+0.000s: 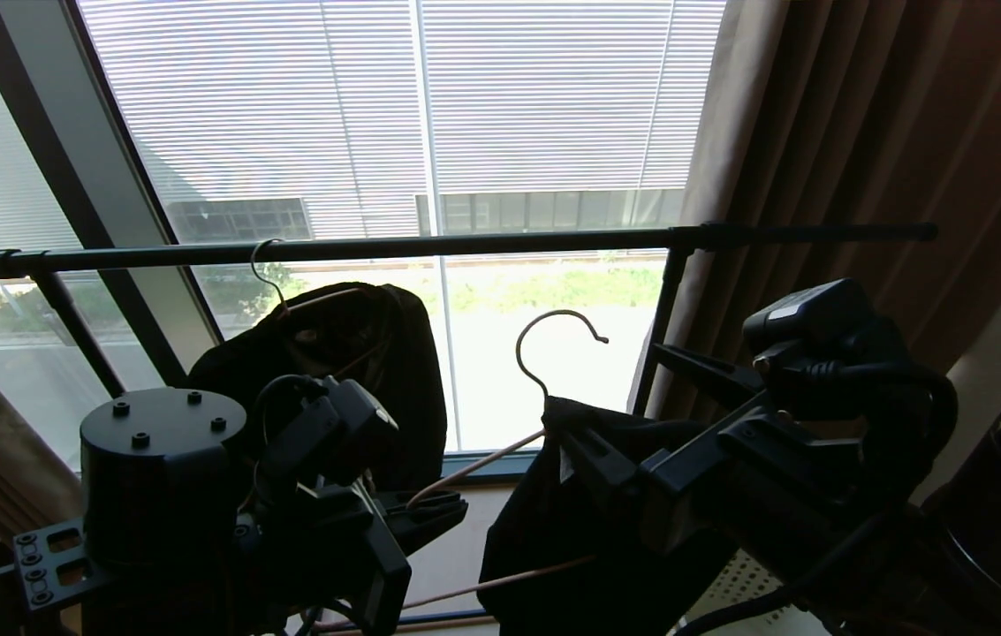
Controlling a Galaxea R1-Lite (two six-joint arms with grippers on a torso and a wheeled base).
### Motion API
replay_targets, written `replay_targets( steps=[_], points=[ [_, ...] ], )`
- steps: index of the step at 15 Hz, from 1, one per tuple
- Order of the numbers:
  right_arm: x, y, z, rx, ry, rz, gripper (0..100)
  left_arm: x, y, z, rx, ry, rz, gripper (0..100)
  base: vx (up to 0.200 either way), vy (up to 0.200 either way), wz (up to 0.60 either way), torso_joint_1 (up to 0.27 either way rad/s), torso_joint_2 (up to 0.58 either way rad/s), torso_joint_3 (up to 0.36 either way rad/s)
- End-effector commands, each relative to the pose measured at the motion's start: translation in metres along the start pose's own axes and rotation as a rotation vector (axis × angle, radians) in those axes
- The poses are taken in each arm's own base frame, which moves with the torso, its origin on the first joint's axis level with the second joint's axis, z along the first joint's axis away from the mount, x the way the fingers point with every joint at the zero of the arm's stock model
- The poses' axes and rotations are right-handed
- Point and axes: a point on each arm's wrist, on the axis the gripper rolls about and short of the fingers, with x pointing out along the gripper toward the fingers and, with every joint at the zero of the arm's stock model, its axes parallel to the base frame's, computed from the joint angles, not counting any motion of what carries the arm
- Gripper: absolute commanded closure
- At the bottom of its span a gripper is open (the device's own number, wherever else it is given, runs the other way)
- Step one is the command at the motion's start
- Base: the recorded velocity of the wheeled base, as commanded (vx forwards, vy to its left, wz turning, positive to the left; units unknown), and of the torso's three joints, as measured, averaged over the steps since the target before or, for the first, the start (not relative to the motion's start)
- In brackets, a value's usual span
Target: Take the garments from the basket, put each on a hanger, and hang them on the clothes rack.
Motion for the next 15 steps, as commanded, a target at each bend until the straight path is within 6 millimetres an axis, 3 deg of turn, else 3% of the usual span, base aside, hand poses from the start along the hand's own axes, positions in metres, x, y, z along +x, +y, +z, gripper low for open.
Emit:
replay_targets(
  steps=[1, 9, 15],
  points=[
    [0.002, -0.006, 0.003, 0.005, -0.008, -0.024, 0, -0.001, -0.001, 0.001, 0.002, -0.006, -0.001, 100, 0.0, 0.0, 0.0, 0.0, 0.0, 0.0],
    [0.011, -0.014, 0.007, 0.013, -0.022, -0.068, 0, -0.01, -0.003, -0.002, 0.005, -0.009, -0.004, 100, 0.0, 0.0, 0.0, 0.0, 0.0, 0.0],
    [0.031, -0.01, 0.0, 0.003, 0.001, -0.124, 0, -0.009, -0.006, 0.0, 0.015, -0.016, -0.017, 100, 0.0, 0.0, 0.0, 0.0, 0.0, 0.0]
  ],
)
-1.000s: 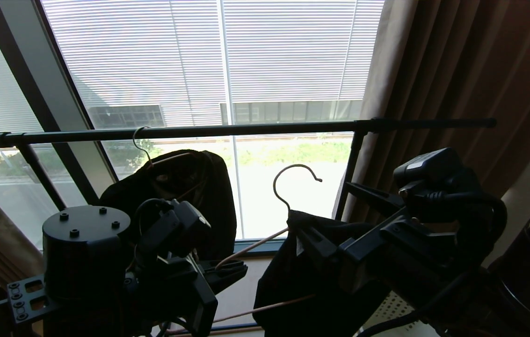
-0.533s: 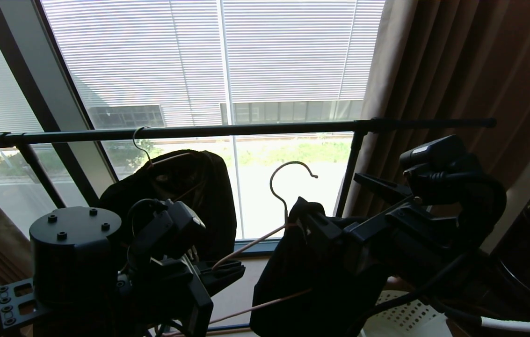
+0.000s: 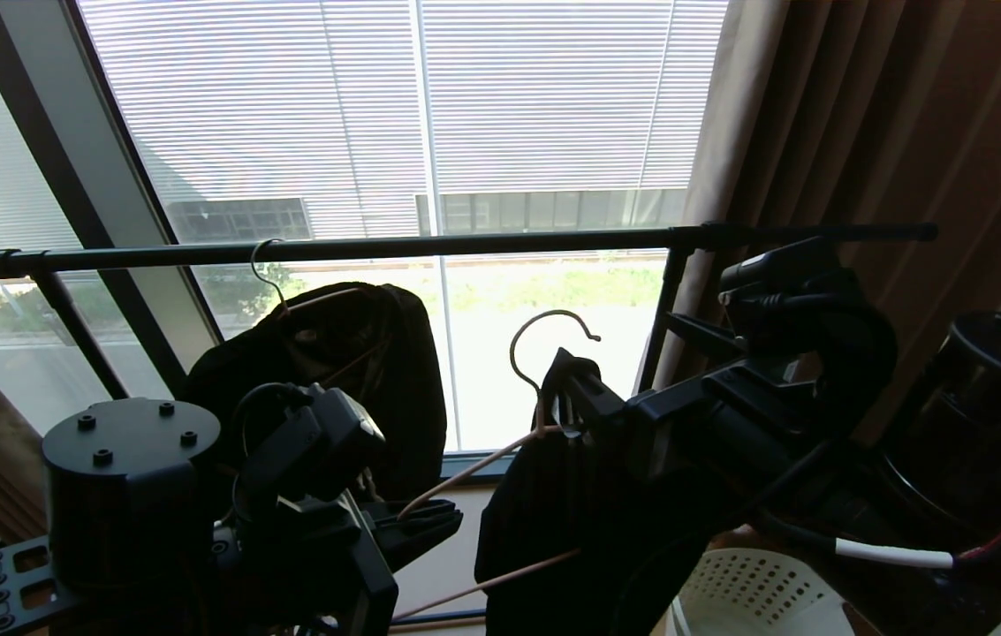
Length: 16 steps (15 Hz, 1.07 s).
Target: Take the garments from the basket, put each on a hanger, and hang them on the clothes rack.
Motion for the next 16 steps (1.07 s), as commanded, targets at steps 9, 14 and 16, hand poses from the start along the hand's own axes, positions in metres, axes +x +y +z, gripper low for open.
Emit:
replay_targets(
  steps=[9, 14, 16],
  points=[
    [-0.005, -0.001, -0.002, -0.017, 0.011, -0.008, 0, 0.009, 0.015, 0.009, -0.019, -0.017, 0.052, 100, 0.0, 0.0, 0.0, 0.0, 0.0, 0.0],
    [-0.009, 0.001, -0.004, -0.031, 0.015, 0.007, 0, 0.013, 0.021, 0.015, -0.021, -0.033, 0.07, 100, 0.0, 0.0, 0.0, 0.0, 0.0, 0.0],
    [-0.009, 0.0, -0.005, -0.033, 0.018, 0.008, 0, 0.013, 0.021, 0.017, -0.021, -0.039, 0.07, 100, 0.0, 0.0, 0.0, 0.0, 0.0, 0.0]
  ],
)
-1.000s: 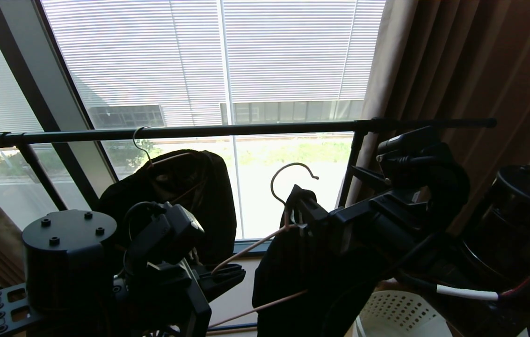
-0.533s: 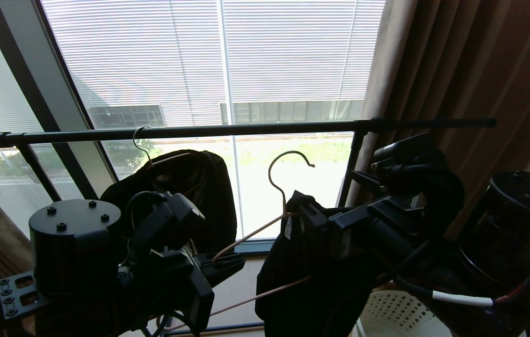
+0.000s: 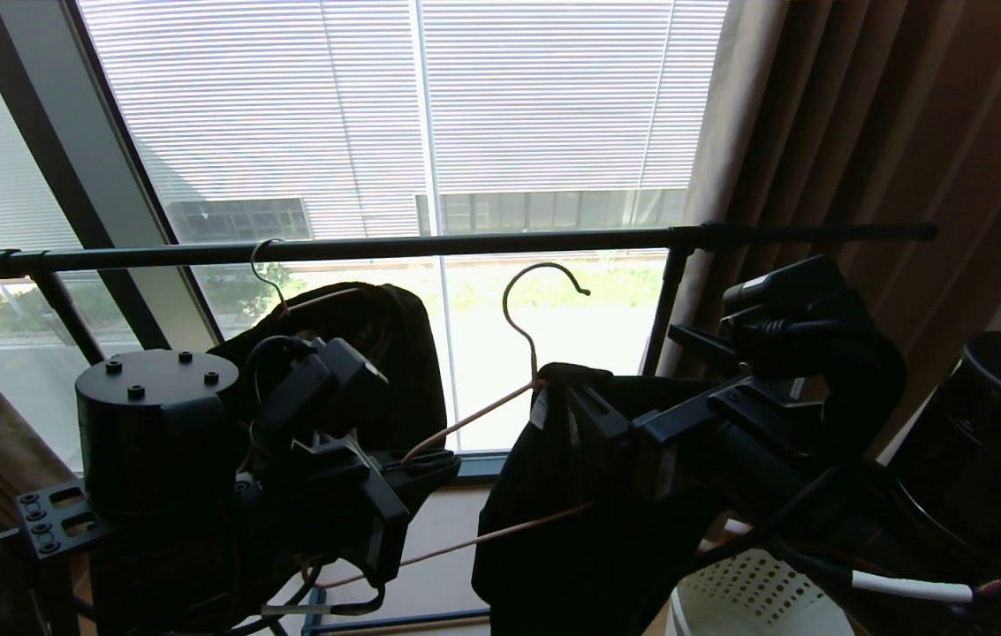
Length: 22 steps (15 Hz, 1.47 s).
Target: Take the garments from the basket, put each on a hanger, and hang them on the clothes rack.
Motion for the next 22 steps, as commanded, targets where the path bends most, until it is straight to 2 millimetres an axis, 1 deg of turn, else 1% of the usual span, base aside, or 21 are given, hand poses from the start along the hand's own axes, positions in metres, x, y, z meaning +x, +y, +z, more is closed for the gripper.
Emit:
replay_targets(
  steps=[1, 5, 6, 8, 10, 11, 12, 14, 16, 18, 19, 20, 21, 22],
  points=[
    [-0.002, 0.0, -0.001, -0.003, 0.002, 0.005, 0, 0.002, 0.003, 0.004, 0.0, -0.012, 0.009, 100, 0.0, 0.0, 0.0, 0.0, 0.0, 0.0],
    [-0.005, -0.001, 0.002, 0.0, -0.006, 0.006, 0, 0.002, 0.006, 0.007, 0.0, -0.025, 0.02, 100, 0.0, 0.0, 0.0, 0.0, 0.0, 0.0],
    [-0.006, -0.001, 0.0, -0.009, 0.0, 0.01, 0, 0.001, 0.006, 0.008, 0.0, -0.027, 0.02, 100, 0.0, 0.0, 0.0, 0.0, 0.0, 0.0],
    [-0.008, -0.003, 0.0, -0.009, -0.001, 0.006, 0, 0.0, 0.005, 0.004, -0.001, -0.017, 0.016, 100, 0.0, 0.0, 0.0, 0.0, 0.0, 0.0],
    [-0.015, -0.01, 0.003, -0.031, -0.005, 0.005, 0, -0.004, 0.003, -0.004, -0.004, 0.009, 0.011, 100, 0.0, 0.0, 0.0, 0.0, 0.0, 0.0],
    [-0.021, -0.023, 0.008, -0.075, -0.006, -0.005, 0, -0.011, 0.001, -0.006, -0.001, 0.005, 0.007, 100, 0.0, 0.0, 0.0, 0.0, 0.0, 0.0],
    [-0.026, -0.038, 0.014, -0.114, 0.011, 0.056, 0, -0.018, 0.001, -0.01, -0.003, 0.006, -0.025, 100, 0.0, 0.0, 0.0, 0.0, 0.0, 0.0],
    [-0.037, -0.058, 0.027, -0.166, 0.079, 0.115, 0, -0.025, 0.004, -0.015, -0.009, 0.01, -0.047, 100, 0.0, 0.0, 0.0, 0.0, 0.0, 0.0],
    [-0.054, -0.072, 0.043, -0.223, 0.184, 0.266, 0, -0.032, 0.001, -0.023, -0.005, 0.026, -0.059, 100, 0.0, 0.0, 0.0, 0.0, 0.0, 0.0],
    [-0.06, -0.08, 0.057, -0.253, 0.259, 0.363, 0, -0.033, 0.0, -0.03, -0.01, 0.047, -0.06, 100, 0.0, 0.0, 0.0, 0.0, 0.0, 0.0],
    [-0.061, -0.082, 0.064, -0.294, 0.304, 0.439, 0, -0.035, -0.001, -0.036, -0.008, 0.039, -0.061, 100, 0.0, 0.0, 0.0, 0.0, 0.0, 0.0],
    [-0.058, -0.082, 0.064, -0.318, 0.332, 0.472, 0, -0.035, -0.002, -0.036, -0.002, 0.022, -0.071, 100, 0.0, 0.0, 0.0, 0.0, 0.0, 0.0],
    [-0.046, -0.082, 0.057, -0.373, 0.398, 0.541, 0, -0.036, -0.004, -0.044, 0.0, 0.017, -0.103, 100, 0.0, 0.0, 0.0, 0.0, 0.0, 0.0],
    [-0.038, -0.079, 0.05, -0.391, 0.429, 0.596, 0, -0.037, -0.004, -0.045, 0.005, 0.001, -0.109, 100, 0.0, 0.0, 0.0, 0.0, 0.0, 0.0]
  ],
)
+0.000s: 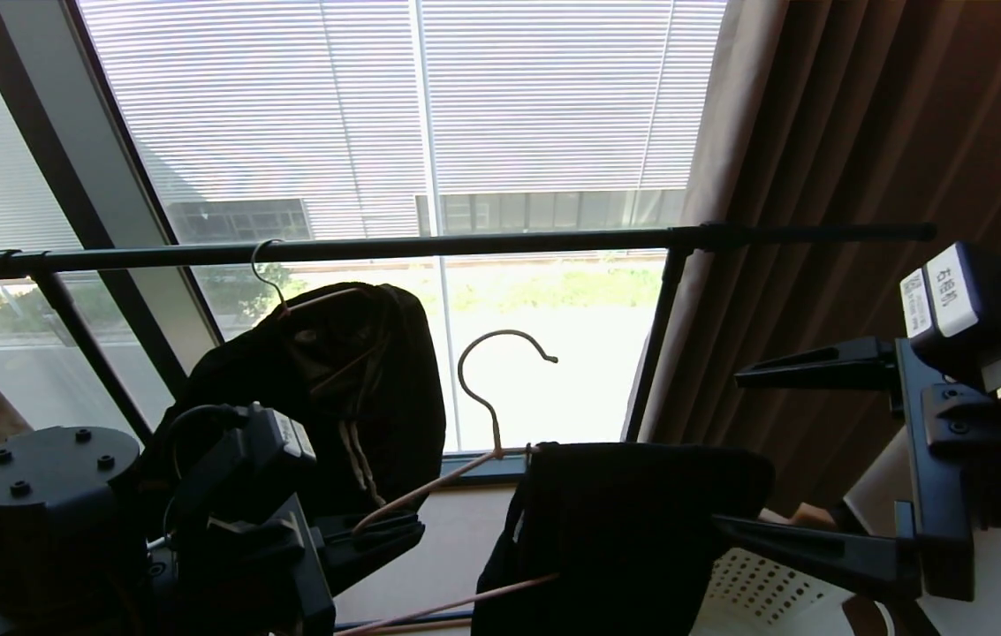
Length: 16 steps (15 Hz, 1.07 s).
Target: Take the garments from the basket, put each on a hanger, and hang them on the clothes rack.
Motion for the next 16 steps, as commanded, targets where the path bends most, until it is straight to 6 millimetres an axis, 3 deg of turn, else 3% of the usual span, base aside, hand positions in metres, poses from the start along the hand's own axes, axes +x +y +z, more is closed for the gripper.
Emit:
replay_targets(
  steps=[1, 5, 10, 16],
  points=[
    [0.025, -0.01, 0.001, -0.027, 0.039, 0.099, 0, -0.001, -0.003, -0.008, -0.003, 0.01, -0.013, 100, 0.0, 0.0, 0.0, 0.0, 0.0, 0.0],
    [0.05, -0.015, -0.004, -0.058, 0.051, 0.228, 0, 0.001, -0.011, -0.008, 0.01, 0.012, -0.056, 100, 0.0, 0.0, 0.0, 0.0, 0.0, 0.0],
    [0.054, -0.017, 0.005, -0.068, 0.093, 0.313, 0, 0.005, -0.011, -0.01, 0.008, 0.021, -0.061, 100, 0.0, 0.0, 0.0, 0.0, 0.0, 0.0],
    [0.09, -0.012, 0.007, -0.076, 0.138, 0.383, 0, 0.004, -0.011, -0.008, 0.013, -0.001, -0.059, 100, 0.0, 0.0, 0.0, 0.0, 0.0, 0.0]
  ],
)
